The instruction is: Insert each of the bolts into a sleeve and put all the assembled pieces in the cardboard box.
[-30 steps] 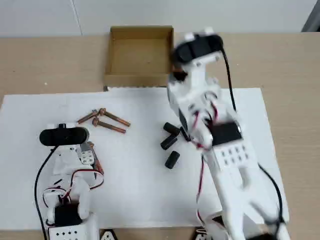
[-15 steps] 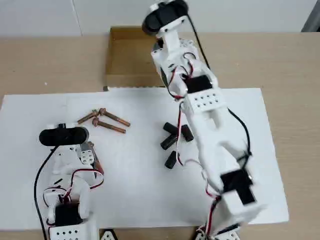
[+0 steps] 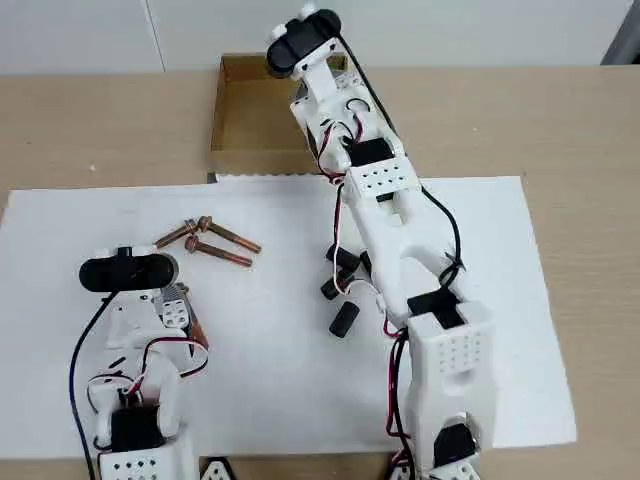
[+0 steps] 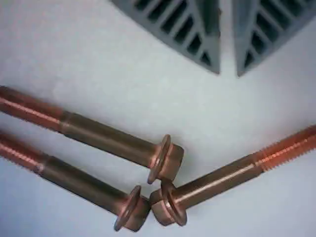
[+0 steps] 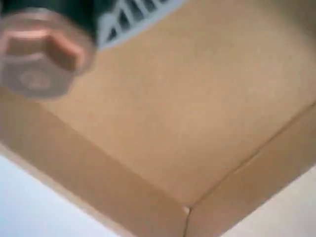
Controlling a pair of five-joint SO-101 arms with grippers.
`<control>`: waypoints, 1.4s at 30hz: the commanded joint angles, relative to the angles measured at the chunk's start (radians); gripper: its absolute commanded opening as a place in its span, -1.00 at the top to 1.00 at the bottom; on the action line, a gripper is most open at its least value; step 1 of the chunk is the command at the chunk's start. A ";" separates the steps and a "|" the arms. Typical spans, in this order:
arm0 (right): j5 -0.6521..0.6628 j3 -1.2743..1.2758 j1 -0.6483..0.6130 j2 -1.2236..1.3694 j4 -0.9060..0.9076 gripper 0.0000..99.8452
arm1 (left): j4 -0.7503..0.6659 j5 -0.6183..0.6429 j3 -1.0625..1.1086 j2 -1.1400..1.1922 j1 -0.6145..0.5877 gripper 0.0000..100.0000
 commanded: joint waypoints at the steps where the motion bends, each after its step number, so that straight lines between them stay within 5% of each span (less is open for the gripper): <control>1: 0.011 -0.078 0.005 -0.015 -0.025 0.68 | -0.017 -0.008 -0.005 -0.008 0.000 0.99; 14: 0.005 -0.083 0.008 -0.117 0.199 0.68 | -0.017 -0.008 -0.005 -0.008 0.000 0.99; 31: -0.064 -0.083 0.008 -0.417 1.024 0.68 | -0.017 -0.008 -0.005 -0.008 0.000 0.99; 42: -0.064 -0.061 0.028 -0.455 1.303 0.68 | -0.017 -0.008 -0.005 -0.008 0.000 0.99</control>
